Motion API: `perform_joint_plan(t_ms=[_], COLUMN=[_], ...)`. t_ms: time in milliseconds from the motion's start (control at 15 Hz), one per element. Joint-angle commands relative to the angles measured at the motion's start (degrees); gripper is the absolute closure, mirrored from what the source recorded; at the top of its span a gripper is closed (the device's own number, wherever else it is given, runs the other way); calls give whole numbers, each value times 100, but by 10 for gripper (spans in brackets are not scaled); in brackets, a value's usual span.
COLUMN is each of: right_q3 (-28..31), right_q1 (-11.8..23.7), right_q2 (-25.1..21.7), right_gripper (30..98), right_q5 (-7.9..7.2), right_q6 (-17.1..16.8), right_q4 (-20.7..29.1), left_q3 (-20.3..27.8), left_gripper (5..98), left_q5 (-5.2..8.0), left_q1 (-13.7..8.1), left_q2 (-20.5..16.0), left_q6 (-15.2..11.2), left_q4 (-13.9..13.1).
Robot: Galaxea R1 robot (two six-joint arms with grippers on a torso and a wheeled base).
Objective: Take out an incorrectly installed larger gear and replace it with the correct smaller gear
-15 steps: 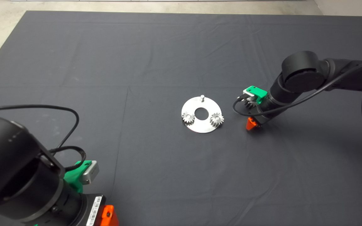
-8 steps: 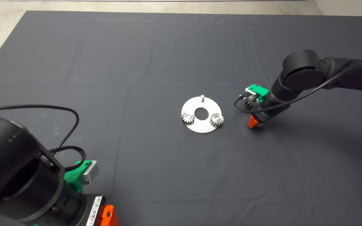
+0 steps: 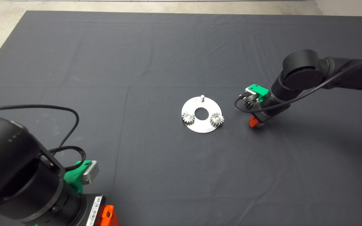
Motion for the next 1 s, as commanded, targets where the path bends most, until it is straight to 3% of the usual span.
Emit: perform_joint_plan(t_ms=[0, 200, 333, 533, 667, 933], right_q3=[-1, 63, 304, 311, 276, 234], right_q1=[93, 93, 93, 95, 102, 102], right_q2=[-29, -44, -47, -47, -64, -70], right_gripper=[663, 683, 732, 734, 779, 783], right_q5=[-476, -476, -476, -476, -476, -476], right_q6=[41, 15, 69, 199, 218, 217], right_q4=[-176, -176, -185, -185, -185, -185], left_q3=[77, 77, 77, 77, 77, 77], left_gripper=[55, 55, 55, 55, 55, 55], left_q5=[16, 16, 16, 16, 16, 16], left_q1=[-42, -48, -39, -39, -46, -39], left_q2=[-6, -6, -6, -6, -6, -6], left_q6=[-45, -45, -45, -45, -45, -45], left_q4=[-114, -114, -114, -114, -114, -114])
